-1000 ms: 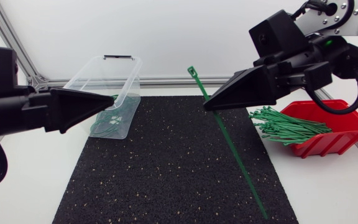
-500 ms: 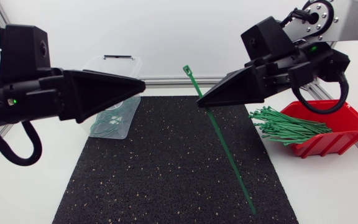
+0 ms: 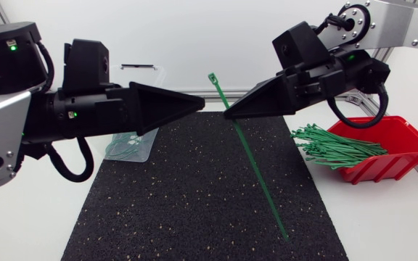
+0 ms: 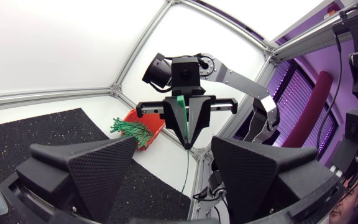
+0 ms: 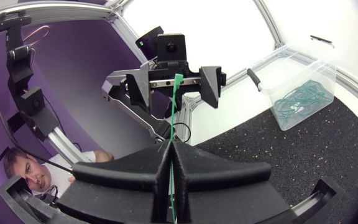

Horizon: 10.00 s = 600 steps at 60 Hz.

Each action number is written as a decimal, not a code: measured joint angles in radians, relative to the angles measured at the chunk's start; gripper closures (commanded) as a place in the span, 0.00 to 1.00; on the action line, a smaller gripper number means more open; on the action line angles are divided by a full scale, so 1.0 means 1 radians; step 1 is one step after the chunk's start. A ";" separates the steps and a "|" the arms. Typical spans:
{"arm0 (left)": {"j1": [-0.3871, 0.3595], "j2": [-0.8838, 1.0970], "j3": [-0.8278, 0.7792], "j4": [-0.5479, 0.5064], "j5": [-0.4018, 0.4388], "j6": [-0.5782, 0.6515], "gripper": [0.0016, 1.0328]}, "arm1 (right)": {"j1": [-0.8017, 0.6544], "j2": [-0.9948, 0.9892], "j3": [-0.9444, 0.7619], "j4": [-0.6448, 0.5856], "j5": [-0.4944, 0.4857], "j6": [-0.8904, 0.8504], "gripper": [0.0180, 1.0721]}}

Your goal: Take a green cable tie from the red box, thread the tail through the head to close it, then place it in the transparent bin on the left.

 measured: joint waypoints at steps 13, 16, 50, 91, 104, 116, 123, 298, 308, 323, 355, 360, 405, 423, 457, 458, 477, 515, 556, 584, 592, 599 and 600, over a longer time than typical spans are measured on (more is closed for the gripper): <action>-0.009 0.054 0.008 0.036 0.003 -0.025 0.20 | 0.018 0.039 0.046 0.015 -0.010 0.000 0.94; -0.009 0.060 0.014 0.042 0.003 -0.033 0.22 | 0.018 0.053 0.050 0.016 -0.011 0.000 0.94; -0.008 0.110 0.060 0.090 0.003 -0.092 0.42 | 0.018 0.073 0.051 0.041 -0.011 0.000 0.94; -0.008 0.125 0.060 0.134 0.003 -0.138 0.71 | 0.027 0.073 0.051 0.042 -0.015 0.000 0.94; -0.019 0.125 0.060 0.143 0.000 -0.140 0.72 | 0.031 0.073 0.051 0.059 -0.021 0.000 0.94; -0.022 0.125 0.060 0.146 -0.026 -0.140 0.76 | 0.031 0.073 0.051 0.060 -0.042 0.000 0.94; -0.024 0.125 0.060 0.150 -0.032 -0.140 0.76 | 0.030 0.074 0.051 0.060 -0.047 0.000 0.94; 0.097 0.177 0.068 0.179 -0.071 0.023 0.68 | 0.017 0.113 -0.236 1.720 0.068 1.088 0.94; 0.108 0.214 0.110 0.179 -0.060 0.022 0.64 | 0.017 0.092 -0.241 1.744 0.068 1.172 0.94; 0.120 0.256 0.163 0.179 -0.045 0.018 0.62 | 0.017 0.092 -0.253 1.743 0.067 1.209 0.94; 0.103 0.303 0.178 0.180 -0.045 0.015 0.64 | 0.031 0.092 -0.261 1.766 0.064 1.231 0.94; 0.103 0.303 0.183 0.180 -0.046 0.015 0.65 | 0.031 0.092 -0.266 1.766 0.064 1.231 0.94; 0.090 0.303 0.188 0.180 -0.046 0.015 0.75 | 0.017 0.087 -0.294 1.792 0.064 1.234 0.94; 0.090 0.303 0.188 0.180 -0.046 0.015 0.81 | 0.016 0.080 -0.298 1.807 0.064 1.235 0.94; 0.090 0.303 0.188 0.180 -0.046 0.015 0.90 | 0.016 0.080 -0.304 1.819 0.064 1.242 0.94; 0.090 0.303 0.188 0.180 -0.046 0.015 0.90 | 0.016 0.080 -0.304 1.820 0.064 1.242 0.94; 0.090 0.303 0.188 0.180 -0.046 0.015 0.95 | 0.016 0.080 -0.304 1.841 0.064 1.262 0.94; 0.090 0.297 0.188 0.155 -0.046 0.015 0.97 | 0.027 0.080 -0.305 1.845 0.064 1.279 0.53; 0.178 0.160 0.212 -0.144 -0.014 0.071 0.97 | -0.036 0.047 -0.291 1.813 0.010 1.291 0.40; 0.210 -0.013 0.194 -0.205 0.019 0.103 0.97 | -0.080 -0.004 -0.343 1.746 0.104 1.057 0.40; 0.212 -0.039 0.179 -0.238 0.029 0.114 0.97 | -0.074 0.002 -0.342 1.457 0.273 0.762 0.32; 0.215 -0.049 0.179 -0.296 0.029 0.153 0.97 | -0.037 0.012 -0.342 1.395 0.407 0.584 0.32; 0.216 -0.049 0.179 -0.303 0.029 0.155 0.97 | -0.032 0.012 -0.342 1.392 0.418 0.569 0.31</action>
